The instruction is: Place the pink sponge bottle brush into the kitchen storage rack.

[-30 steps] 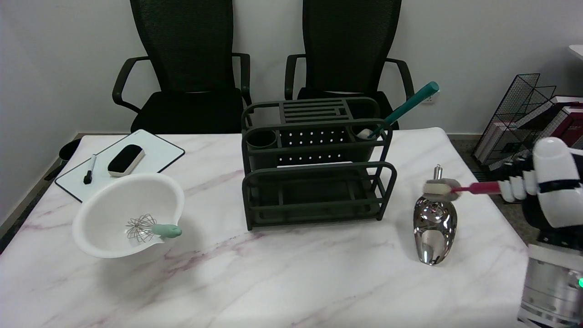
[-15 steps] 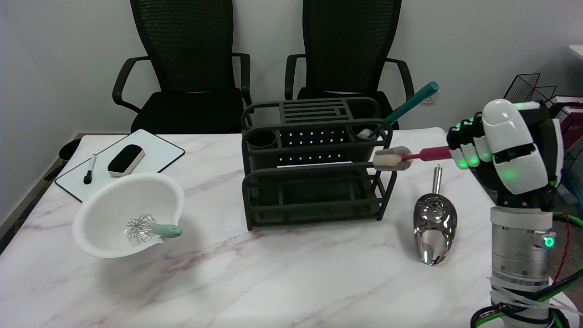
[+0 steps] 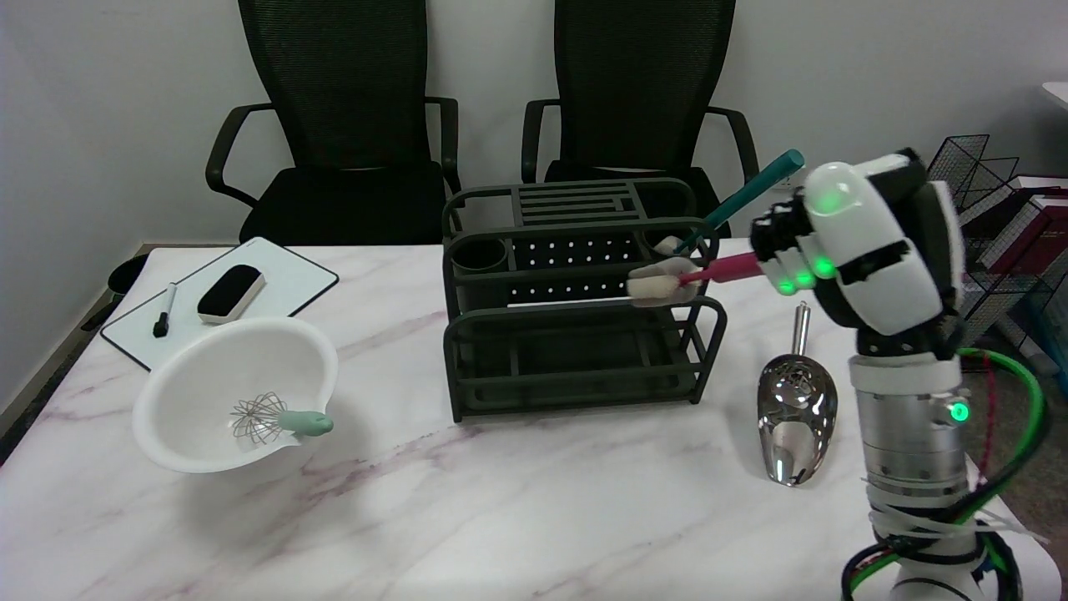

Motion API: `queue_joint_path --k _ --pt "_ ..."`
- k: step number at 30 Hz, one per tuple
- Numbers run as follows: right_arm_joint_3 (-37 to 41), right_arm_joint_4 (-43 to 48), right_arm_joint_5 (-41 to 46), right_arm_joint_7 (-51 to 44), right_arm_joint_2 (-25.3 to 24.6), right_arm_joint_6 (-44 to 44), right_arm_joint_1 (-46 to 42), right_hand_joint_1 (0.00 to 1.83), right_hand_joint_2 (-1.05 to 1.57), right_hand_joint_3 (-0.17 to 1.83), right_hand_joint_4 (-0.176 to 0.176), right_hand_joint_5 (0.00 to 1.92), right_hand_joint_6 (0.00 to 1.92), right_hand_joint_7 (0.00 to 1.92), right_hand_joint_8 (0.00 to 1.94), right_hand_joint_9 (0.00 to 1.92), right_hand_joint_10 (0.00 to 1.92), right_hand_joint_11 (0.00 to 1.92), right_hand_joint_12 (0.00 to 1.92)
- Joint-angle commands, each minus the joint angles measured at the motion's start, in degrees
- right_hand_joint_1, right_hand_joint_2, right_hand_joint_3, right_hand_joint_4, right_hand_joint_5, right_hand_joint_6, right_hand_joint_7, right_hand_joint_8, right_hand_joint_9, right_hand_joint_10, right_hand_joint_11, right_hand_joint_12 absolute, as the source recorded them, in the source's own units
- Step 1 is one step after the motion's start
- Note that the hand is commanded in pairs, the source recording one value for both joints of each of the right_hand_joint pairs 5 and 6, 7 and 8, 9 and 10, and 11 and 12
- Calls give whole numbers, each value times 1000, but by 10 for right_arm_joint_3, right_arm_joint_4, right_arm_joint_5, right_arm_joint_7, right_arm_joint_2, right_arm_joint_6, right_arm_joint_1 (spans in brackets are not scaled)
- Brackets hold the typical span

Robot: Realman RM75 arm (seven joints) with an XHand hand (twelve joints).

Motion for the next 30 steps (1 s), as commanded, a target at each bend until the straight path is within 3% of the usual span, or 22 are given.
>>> queue_joint_path --k 1,8,13,21,26,30 --pt "-23 20 -17 135 -39 -297 189 884 1571 1317 0 1920 1920 1920 1920 1920 1920 1920 1920" --pt "-16 19 -6 188 -56 -429 304 887 1571 1294 0 1920 1920 1920 1920 1920 1920 1920 1920" --pt "-18 20 2 291 -54 -513 405 866 1571 1295 0 1920 1920 1920 1920 1920 1920 1920 1920" --pt "38 14 19 372 -55 -661 477 875 1571 1299 0 1920 1920 1920 1920 1920 1920 1920 1920" --pt "64 -11 19 396 -58 -739 524 922 1571 1178 0 1920 1920 1920 1920 1920 1920 1920 1920" --pt "45 -62 19 411 -63 -747 562 957 1571 916 0 1920 1920 1920 1920 1920 1920 1920 1920"
